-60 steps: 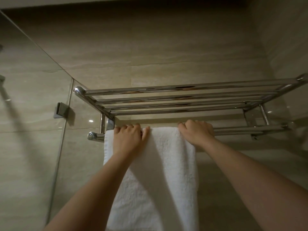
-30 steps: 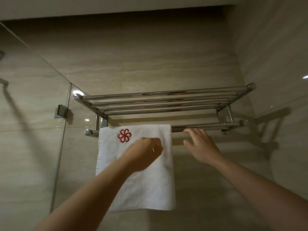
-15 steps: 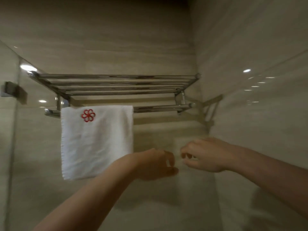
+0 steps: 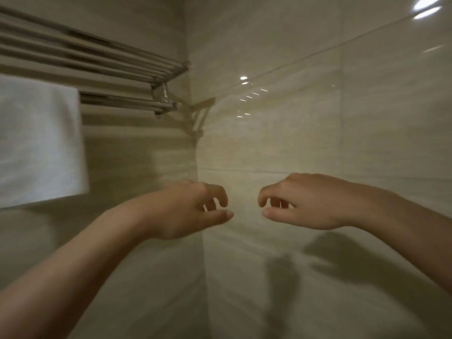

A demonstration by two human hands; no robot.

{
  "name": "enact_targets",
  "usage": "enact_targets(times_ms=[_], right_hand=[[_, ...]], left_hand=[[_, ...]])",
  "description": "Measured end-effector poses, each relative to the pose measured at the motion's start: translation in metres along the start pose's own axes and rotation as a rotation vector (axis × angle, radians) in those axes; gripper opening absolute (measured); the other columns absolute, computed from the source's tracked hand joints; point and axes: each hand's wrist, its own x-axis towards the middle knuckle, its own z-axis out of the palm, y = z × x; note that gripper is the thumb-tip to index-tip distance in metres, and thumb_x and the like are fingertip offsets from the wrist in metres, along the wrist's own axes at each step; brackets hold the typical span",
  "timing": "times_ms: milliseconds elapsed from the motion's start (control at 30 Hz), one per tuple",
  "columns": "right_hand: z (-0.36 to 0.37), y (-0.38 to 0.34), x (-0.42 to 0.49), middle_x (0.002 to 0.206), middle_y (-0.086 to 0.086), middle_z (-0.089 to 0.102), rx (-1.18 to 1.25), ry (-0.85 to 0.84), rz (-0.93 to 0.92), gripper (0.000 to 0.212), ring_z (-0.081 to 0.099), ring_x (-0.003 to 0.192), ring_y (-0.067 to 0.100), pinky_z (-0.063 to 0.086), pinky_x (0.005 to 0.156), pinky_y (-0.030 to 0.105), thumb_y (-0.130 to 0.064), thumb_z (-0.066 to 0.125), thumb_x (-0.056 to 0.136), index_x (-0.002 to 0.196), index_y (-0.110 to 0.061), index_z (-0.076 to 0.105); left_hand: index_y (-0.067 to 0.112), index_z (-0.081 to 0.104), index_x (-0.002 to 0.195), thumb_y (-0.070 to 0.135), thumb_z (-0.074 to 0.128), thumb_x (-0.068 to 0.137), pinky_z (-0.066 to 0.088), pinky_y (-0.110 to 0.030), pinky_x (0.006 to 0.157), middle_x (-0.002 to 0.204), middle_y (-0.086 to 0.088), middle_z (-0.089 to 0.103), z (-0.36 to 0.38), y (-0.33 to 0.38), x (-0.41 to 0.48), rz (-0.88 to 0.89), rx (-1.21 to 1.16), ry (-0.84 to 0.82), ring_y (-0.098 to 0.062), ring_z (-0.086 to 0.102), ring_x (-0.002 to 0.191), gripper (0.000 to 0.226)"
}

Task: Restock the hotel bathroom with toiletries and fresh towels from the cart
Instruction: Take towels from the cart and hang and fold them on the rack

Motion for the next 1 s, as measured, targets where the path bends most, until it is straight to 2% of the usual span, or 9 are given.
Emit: enact_targets(times_ms=[100, 200, 300, 400, 500, 667, 733, 933, 1000], right_hand=[[0.008, 0.003, -0.048, 0.101, -0.013, 0.062, 0.02, -0.074, 0.096, 0.031, 0.056, 0.088, 0.009, 0.047, 0.08, 0.033, -0.049, 0.037, 0.094, 0.116, -0.033, 0.053], [0.021, 0.009, -0.094, 0.105, -0.01, 0.062, -0.053, -0.164, 0.182, 0.034, 0.057, 0.095, 0.014, 0.045, 0.08, 0.031, -0.049, 0.035, 0.095, 0.12, -0.031, 0.05], [0.027, 0.023, -0.143, 0.107, -0.007, 0.061, -0.075, -0.249, 0.279, 0.036, 0.056, 0.096, 0.015, 0.044, 0.08, 0.032, -0.049, 0.034, 0.096, 0.122, -0.029, 0.049], [0.027, 0.039, -0.195, 0.109, -0.005, 0.06, -0.074, -0.305, 0.396, 0.037, 0.054, 0.095, 0.015, 0.047, 0.084, 0.035, -0.047, 0.032, 0.097, 0.125, -0.028, 0.047], [0.023, 0.05, -0.255, 0.11, -0.006, 0.058, -0.069, -0.332, 0.494, 0.036, 0.048, 0.092, 0.011, 0.045, 0.084, 0.032, -0.047, 0.031, 0.097, 0.125, -0.028, 0.045], [0.017, 0.061, -0.371, 0.091, -0.014, 0.048, -0.036, -0.295, 0.674, 0.033, 0.045, 0.084, 0.009, 0.037, 0.077, 0.026, -0.046, 0.036, 0.096, 0.122, -0.03, 0.049], [0.014, 0.066, -0.42, 0.092, -0.014, 0.048, -0.025, -0.315, 0.736, 0.033, 0.045, 0.083, 0.009, 0.034, 0.074, 0.024, -0.047, 0.036, 0.096, 0.122, -0.032, 0.049], [-0.009, 0.084, -0.567, 0.096, -0.013, 0.054, 0.013, -0.355, 0.916, 0.034, 0.051, 0.085, 0.01, 0.04, 0.075, 0.026, -0.05, 0.037, 0.094, 0.122, -0.033, 0.048], [-0.019, 0.088, -0.613, 0.101, -0.012, 0.057, 0.016, -0.364, 0.982, 0.035, 0.053, 0.087, 0.01, 0.044, 0.078, 0.028, -0.05, 0.037, 0.094, 0.123, -0.033, 0.048]], left_hand=[[0.036, 0.058, 0.109, 0.065, 0.043, 0.082, 0.05, -0.033, 0.088, 0.105, 0.015, 0.065, 0.015, 0.024, 0.002, 0.105, -0.107, -0.001, -0.004, 0.061, 0.094, 0.042], [0.031, 0.058, 0.11, 0.057, 0.044, 0.086, 0.05, -0.033, 0.087, 0.105, 0.012, 0.065, 0.035, 0.055, 0.015, 0.198, -0.14, -0.034, -0.006, 0.062, 0.093, 0.038], [0.03, 0.059, 0.109, 0.06, 0.043, 0.082, 0.052, -0.032, 0.085, 0.102, 0.011, 0.065, 0.052, 0.09, 0.022, 0.293, -0.231, -0.046, -0.004, 0.062, 0.091, 0.044], [0.03, 0.06, 0.107, 0.061, 0.042, 0.081, 0.05, -0.023, 0.081, 0.097, 0.011, 0.066, 0.072, 0.132, 0.024, 0.379, -0.331, -0.037, -0.002, 0.062, 0.089, 0.044], [0.028, 0.058, 0.109, 0.051, 0.046, 0.086, 0.045, -0.012, 0.075, 0.099, 0.01, 0.065, 0.094, 0.185, 0.025, 0.466, -0.332, -0.065, -0.002, 0.06, 0.091, 0.035], [0.028, 0.056, 0.111, 0.05, 0.045, 0.086, 0.049, -0.024, 0.078, 0.102, 0.009, 0.065, 0.129, 0.294, 0.025, 0.591, -0.373, -0.108, -0.006, 0.061, 0.092, 0.036], [0.027, 0.056, 0.113, 0.05, 0.045, 0.088, 0.049, -0.025, 0.079, 0.104, 0.009, 0.064, 0.14, 0.344, 0.022, 0.654, -0.377, -0.134, -0.007, 0.061, 0.094, 0.036], [0.027, 0.055, 0.112, 0.049, 0.045, 0.089, 0.049, -0.026, 0.08, 0.107, 0.008, 0.064, 0.165, 0.501, 0.005, 0.841, -0.457, -0.198, -0.008, 0.06, 0.095, 0.033], [0.029, 0.054, 0.114, 0.049, 0.045, 0.089, 0.048, -0.021, 0.079, 0.107, 0.011, 0.063, 0.173, 0.551, -0.003, 0.898, -0.493, -0.209, -0.005, 0.06, 0.096, 0.033]])
